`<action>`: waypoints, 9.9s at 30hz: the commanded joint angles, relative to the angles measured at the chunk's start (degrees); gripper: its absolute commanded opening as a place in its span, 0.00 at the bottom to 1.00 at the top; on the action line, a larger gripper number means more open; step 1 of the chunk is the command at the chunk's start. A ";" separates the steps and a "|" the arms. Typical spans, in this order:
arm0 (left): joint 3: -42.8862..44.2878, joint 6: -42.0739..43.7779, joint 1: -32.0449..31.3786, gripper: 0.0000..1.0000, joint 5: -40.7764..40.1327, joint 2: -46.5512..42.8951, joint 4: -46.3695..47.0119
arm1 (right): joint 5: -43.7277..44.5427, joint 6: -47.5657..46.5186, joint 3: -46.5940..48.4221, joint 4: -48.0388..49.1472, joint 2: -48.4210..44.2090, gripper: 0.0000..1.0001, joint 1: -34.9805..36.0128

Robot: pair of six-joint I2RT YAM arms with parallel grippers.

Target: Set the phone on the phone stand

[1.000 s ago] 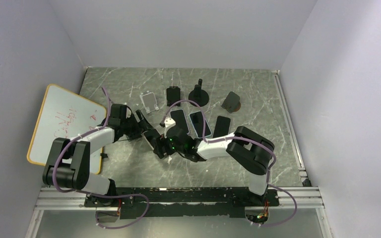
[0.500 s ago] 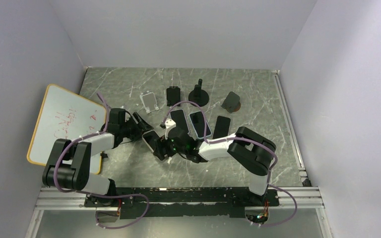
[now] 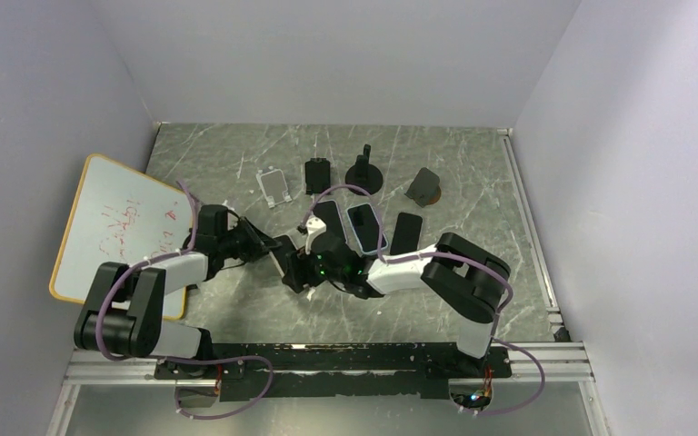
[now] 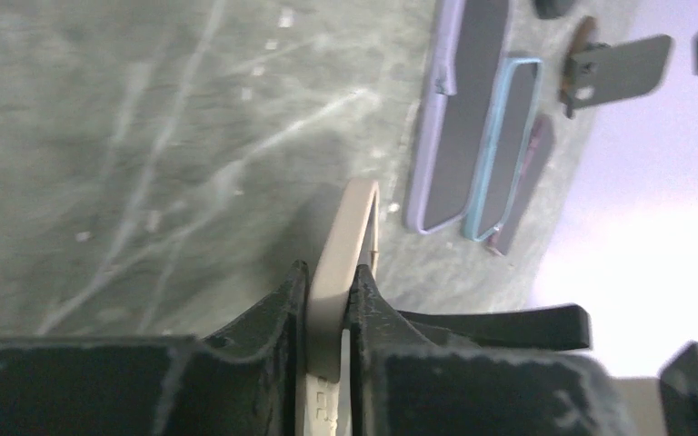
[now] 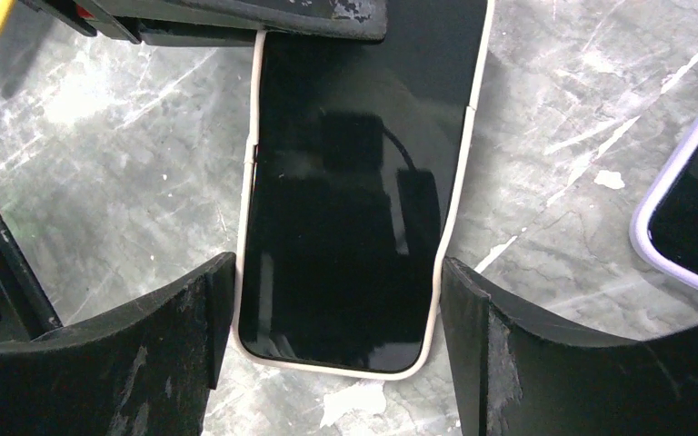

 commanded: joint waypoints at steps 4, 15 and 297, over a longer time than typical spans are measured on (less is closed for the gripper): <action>6.29 5.64 -0.87 0.05 4.09 -0.42 -2.53 | -0.56 -3.77 -0.06 6.95 -4.25 0.44 0.25; 34.12 27.88 -0.79 0.05 13.98 5.24 -5.54 | -3.78 -5.35 -2.58 8.30 -21.11 1.00 -13.16; 77.81 12.23 -0.54 0.05 38.29 54.44 61.16 | -11.94 -10.54 -9.13 -3.54 -41.40 1.00 -27.54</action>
